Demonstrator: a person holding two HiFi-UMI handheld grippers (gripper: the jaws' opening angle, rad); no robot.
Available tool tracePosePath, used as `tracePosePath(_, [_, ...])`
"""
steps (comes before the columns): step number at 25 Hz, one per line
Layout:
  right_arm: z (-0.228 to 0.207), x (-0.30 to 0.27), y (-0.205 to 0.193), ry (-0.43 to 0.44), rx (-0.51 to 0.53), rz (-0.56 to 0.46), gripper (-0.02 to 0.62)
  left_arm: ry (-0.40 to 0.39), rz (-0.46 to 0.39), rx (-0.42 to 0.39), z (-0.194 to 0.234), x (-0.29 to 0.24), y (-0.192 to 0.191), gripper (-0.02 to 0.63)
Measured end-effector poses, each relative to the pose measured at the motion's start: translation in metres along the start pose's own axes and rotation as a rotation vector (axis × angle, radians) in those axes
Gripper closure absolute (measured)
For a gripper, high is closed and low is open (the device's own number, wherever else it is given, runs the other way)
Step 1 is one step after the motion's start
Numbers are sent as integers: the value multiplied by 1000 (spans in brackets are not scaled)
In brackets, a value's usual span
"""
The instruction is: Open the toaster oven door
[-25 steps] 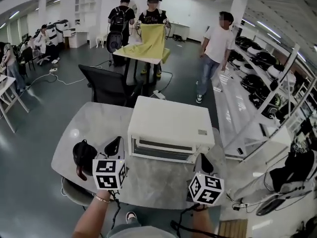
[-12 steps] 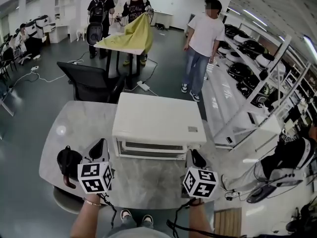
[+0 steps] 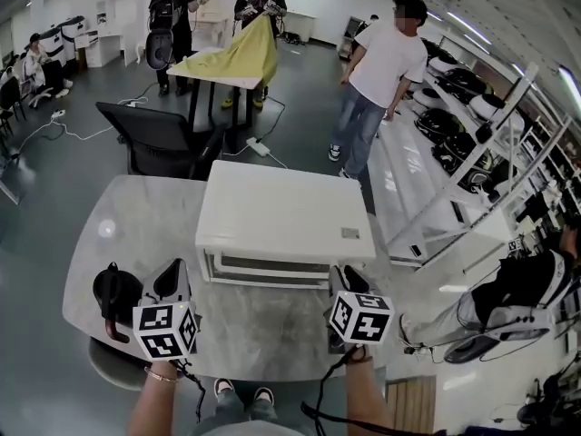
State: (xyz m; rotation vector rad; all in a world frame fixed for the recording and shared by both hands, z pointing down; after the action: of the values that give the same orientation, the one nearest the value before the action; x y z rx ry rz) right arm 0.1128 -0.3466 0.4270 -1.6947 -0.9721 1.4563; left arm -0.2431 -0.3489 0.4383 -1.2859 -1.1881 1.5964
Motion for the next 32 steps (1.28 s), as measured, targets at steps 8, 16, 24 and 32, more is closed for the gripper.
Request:
tracePosePath(8, [-6, -26, -5, -31, -3, 83, 500, -1, 33, 6, 3, -4, -14, 604])
tracePosePath(16, [-8, -29, -4, -35, -5, 99, 515, 14, 43, -7, 8, -4, -16, 604])
tracePosePath(24, [-6, -23, -7, -17, -2, 167, 515, 7, 59, -8, 7, -2, -19, 604])
tracePosePath(32, [-4, -4, -29, -13, -2, 160, 515, 14, 67, -6, 4, 9, -29, 604])
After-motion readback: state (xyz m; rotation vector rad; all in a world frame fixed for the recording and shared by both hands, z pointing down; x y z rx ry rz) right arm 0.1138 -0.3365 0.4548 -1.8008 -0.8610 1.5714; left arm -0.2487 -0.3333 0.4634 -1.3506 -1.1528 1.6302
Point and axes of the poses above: the fingertips, and each gripper's own axes: x backward along the fingers, z to its left, y out of its top, the point moved 7 cm from there along x, backward along the fingers, and after that the axes turned 5 degrees about -x, right-handed, at the moved point
